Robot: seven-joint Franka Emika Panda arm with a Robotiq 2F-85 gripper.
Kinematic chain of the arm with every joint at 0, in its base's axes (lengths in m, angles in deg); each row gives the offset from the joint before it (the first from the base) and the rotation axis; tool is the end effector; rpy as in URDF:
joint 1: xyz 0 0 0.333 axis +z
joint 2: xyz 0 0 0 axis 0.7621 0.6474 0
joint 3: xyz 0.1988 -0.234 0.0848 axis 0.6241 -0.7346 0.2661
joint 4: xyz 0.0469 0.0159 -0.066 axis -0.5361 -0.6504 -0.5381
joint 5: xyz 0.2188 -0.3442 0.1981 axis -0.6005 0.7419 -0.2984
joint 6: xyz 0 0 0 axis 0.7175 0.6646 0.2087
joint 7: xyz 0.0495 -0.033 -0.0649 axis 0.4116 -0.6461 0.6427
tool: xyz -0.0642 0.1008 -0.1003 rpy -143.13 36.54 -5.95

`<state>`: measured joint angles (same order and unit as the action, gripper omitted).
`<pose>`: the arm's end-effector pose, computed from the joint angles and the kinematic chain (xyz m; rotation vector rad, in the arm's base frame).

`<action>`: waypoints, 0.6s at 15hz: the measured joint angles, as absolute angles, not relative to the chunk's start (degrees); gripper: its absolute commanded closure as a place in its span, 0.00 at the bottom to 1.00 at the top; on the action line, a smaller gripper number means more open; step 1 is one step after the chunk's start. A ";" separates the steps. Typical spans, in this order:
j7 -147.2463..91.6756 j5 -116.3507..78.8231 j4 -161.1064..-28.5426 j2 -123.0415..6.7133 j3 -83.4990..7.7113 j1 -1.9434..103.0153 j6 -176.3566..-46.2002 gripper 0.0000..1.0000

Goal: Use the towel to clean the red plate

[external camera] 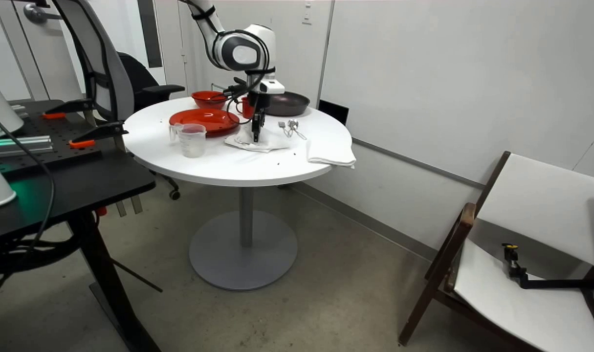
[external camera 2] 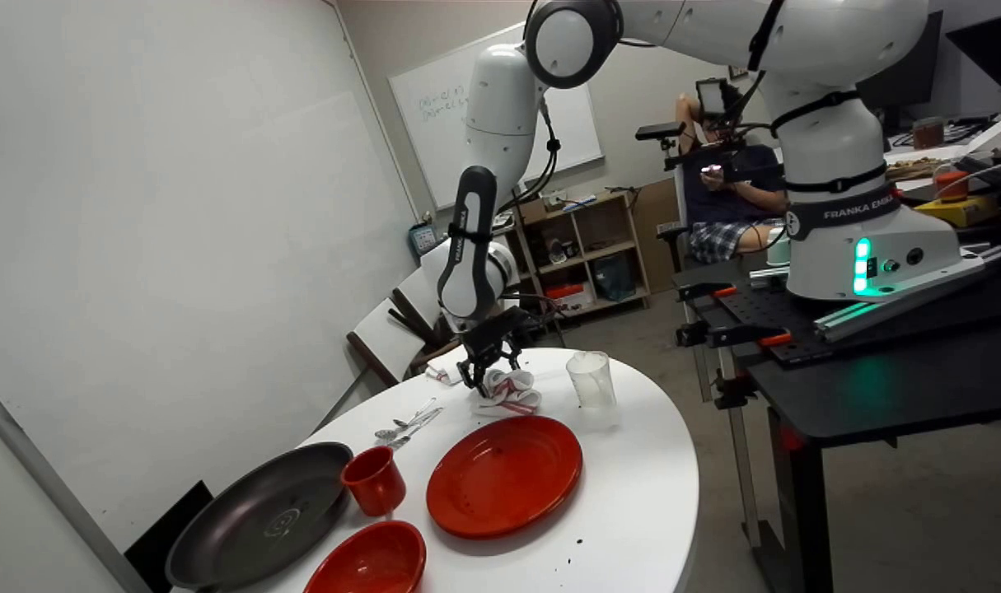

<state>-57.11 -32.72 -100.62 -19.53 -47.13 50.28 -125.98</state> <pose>0.6502 -0.1547 -0.0599 2.7455 -1.3056 -0.0277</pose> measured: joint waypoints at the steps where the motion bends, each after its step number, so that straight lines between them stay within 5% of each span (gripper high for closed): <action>1: -56.56 -32.66 -100.93 -20.23 -47.12 50.40 -125.48 0.00; 9: -46.45 -28.99 -108.72 -31.83 -47.08 50.76 -123.71 0.00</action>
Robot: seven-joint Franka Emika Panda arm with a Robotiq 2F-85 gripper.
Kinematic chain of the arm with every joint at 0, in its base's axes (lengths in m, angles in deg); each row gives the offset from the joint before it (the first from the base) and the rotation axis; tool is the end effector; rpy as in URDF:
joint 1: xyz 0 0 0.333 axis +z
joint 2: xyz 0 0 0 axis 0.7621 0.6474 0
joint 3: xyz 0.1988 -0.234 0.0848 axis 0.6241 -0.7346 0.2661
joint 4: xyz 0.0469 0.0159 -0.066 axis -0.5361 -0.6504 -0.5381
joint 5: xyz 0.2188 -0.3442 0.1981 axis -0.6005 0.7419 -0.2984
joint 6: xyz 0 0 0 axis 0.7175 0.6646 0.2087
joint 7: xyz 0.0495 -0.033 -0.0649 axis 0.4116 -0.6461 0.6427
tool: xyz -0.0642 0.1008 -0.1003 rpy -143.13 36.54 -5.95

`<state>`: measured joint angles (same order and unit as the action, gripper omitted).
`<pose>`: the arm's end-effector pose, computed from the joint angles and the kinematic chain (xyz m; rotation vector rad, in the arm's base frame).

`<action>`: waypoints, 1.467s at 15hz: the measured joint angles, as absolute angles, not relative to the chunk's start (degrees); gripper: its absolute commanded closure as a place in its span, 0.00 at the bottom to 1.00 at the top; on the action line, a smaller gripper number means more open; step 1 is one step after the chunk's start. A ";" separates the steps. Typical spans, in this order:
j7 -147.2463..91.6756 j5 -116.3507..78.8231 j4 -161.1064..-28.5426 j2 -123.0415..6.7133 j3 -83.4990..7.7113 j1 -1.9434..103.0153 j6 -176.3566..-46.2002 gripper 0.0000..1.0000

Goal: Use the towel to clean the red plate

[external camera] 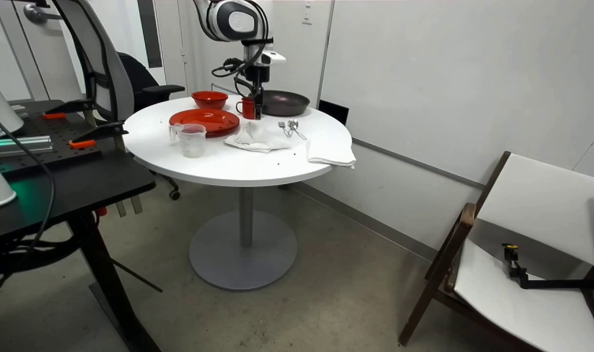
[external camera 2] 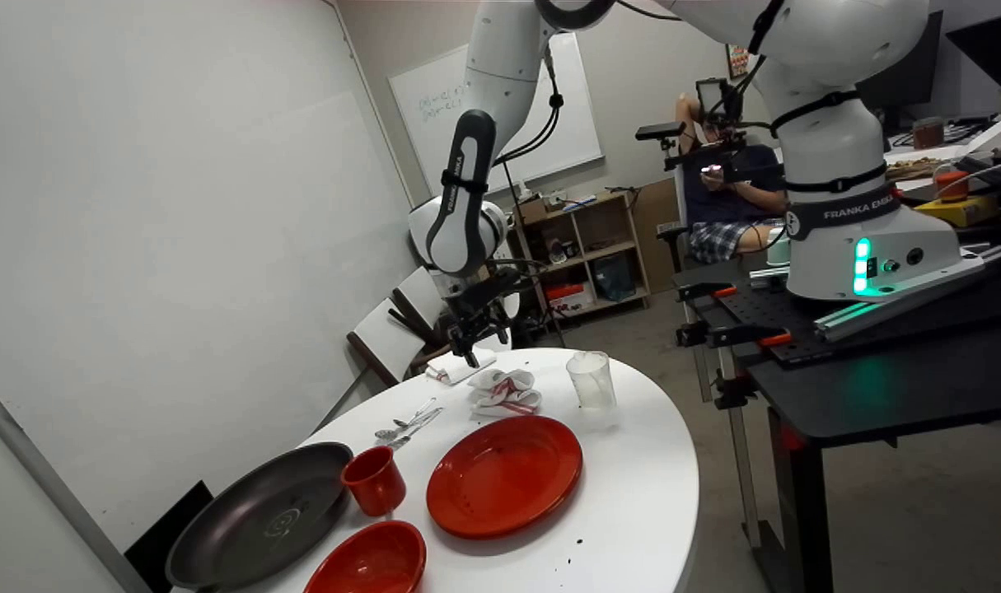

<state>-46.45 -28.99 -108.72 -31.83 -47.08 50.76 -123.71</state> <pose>0.6484 -0.1458 0.0238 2.8859 -0.9979 -0.0056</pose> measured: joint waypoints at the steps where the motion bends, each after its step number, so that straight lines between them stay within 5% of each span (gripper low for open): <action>1: -44.92 -27.70 -110.06 -33.57 -47.08 50.77 -123.33 0.00; 22: -18.58 -24.39 -145.39 -64.93 -39.53 45.79 -118.53 0.00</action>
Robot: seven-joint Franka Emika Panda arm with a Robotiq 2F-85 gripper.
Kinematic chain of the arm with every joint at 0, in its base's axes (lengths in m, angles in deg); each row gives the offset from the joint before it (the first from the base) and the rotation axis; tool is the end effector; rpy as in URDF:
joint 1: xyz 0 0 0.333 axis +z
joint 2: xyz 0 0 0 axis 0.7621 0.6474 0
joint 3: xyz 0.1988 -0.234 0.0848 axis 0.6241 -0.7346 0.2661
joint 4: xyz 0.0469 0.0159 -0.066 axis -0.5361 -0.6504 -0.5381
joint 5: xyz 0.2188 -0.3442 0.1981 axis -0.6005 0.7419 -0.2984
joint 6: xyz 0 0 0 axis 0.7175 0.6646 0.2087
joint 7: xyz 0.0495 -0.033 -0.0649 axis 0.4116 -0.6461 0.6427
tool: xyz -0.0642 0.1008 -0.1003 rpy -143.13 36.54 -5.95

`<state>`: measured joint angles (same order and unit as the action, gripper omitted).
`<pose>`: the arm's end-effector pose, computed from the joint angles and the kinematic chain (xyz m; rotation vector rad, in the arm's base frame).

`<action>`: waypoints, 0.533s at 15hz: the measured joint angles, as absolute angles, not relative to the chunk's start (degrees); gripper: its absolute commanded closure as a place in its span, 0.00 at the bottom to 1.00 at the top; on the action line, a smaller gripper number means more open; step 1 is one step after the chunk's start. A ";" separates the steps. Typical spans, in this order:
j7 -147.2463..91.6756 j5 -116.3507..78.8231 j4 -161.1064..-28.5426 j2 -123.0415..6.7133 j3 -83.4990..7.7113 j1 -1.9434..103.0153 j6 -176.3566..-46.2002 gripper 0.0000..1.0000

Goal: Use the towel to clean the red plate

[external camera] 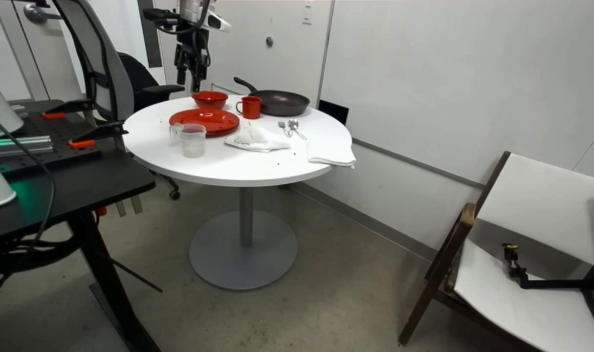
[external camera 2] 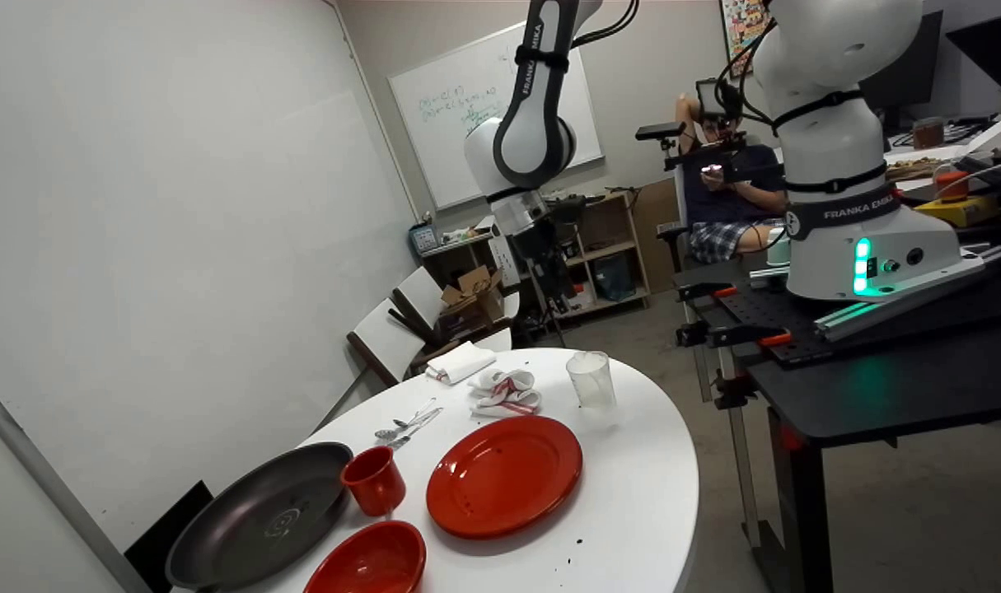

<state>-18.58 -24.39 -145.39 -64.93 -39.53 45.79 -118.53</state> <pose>0.4631 -0.0790 0.1055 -3.0903 0.1929 0.2881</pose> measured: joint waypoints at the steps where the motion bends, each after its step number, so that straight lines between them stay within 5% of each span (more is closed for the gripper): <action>1: -18.58 -24.41 -145.88 -64.93 -39.53 45.76 -118.52 0.00; 8: -18.58 -24.48 -146.07 -64.98 -39.50 45.71 -118.52 0.00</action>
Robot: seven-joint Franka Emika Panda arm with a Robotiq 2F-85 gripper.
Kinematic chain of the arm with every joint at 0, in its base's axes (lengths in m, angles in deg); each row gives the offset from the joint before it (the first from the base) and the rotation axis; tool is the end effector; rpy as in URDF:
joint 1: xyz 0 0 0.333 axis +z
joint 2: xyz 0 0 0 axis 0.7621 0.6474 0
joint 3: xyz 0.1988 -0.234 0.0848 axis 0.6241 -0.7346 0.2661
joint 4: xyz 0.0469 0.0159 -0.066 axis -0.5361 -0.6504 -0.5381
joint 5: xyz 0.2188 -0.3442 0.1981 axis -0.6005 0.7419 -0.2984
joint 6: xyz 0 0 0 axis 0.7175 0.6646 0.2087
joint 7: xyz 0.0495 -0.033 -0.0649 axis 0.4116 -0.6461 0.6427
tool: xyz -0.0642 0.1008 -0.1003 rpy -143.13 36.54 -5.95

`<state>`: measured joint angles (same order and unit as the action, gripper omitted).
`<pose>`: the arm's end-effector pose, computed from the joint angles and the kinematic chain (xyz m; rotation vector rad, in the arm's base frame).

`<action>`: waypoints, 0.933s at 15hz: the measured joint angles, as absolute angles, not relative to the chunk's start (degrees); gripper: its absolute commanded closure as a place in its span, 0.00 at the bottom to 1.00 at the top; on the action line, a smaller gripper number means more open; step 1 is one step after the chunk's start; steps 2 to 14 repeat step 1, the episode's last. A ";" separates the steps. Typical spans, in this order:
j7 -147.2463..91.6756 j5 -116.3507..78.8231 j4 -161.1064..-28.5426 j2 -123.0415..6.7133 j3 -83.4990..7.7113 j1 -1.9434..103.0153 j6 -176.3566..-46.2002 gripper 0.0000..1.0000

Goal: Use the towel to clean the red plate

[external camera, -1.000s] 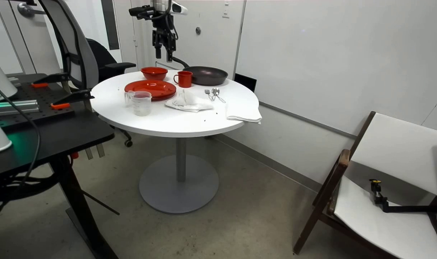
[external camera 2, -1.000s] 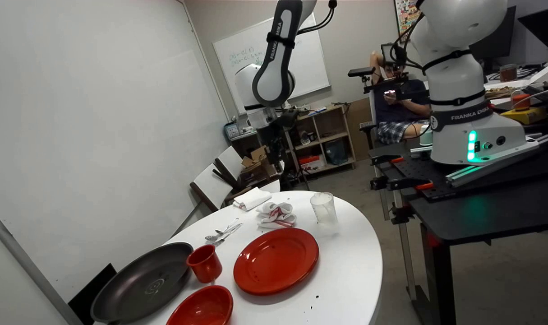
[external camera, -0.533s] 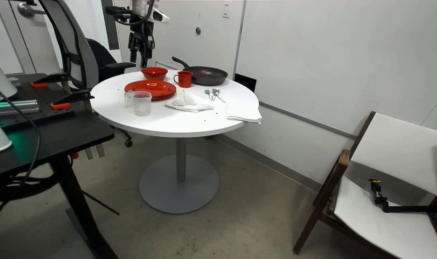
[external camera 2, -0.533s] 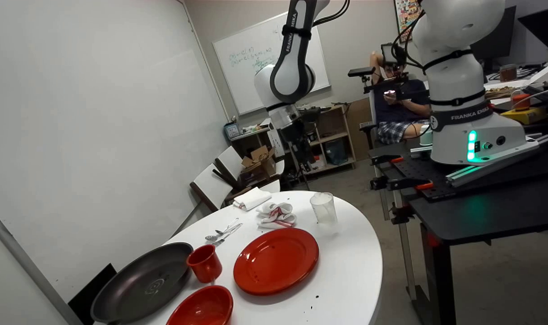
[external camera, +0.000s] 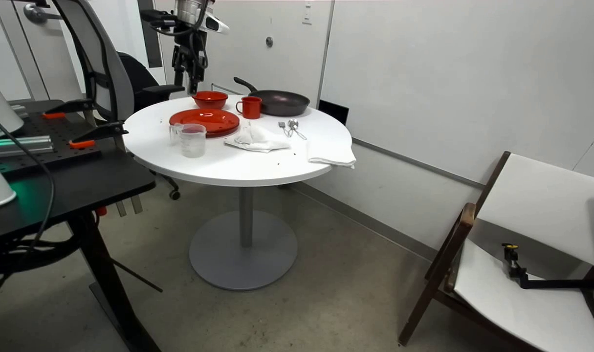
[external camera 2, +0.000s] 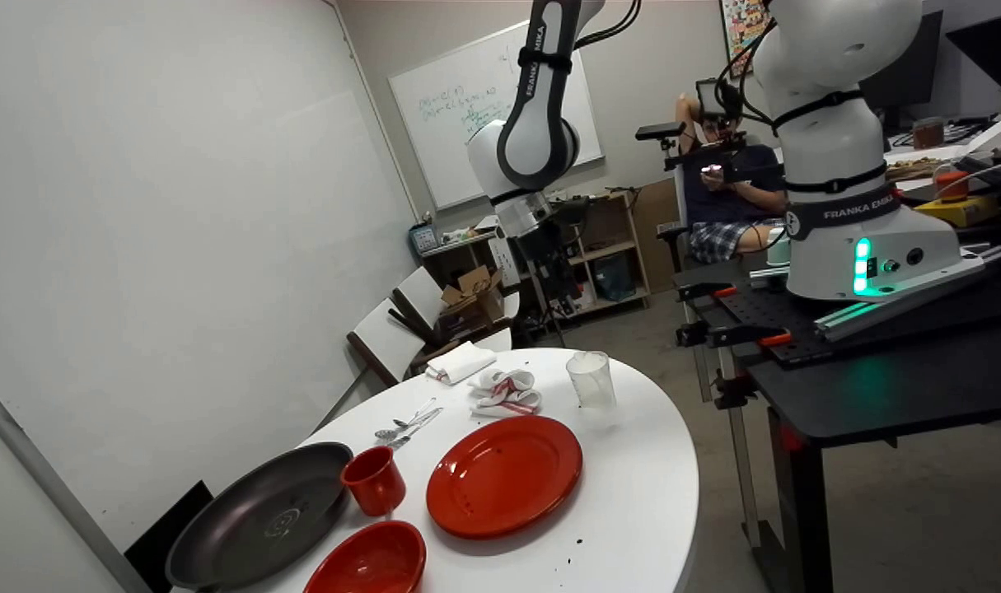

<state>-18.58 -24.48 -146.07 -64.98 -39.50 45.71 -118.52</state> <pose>0.4570 -0.0784 0.1019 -3.0862 0.1964 0.3049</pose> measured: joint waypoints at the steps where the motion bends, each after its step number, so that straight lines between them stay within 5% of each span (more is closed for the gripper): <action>1: -18.58 -24.48 -146.07 -64.98 -39.50 45.71 -118.52 0.00; 14: -18.58 -24.48 -146.07 -64.98 -39.50 45.71 -118.52 0.00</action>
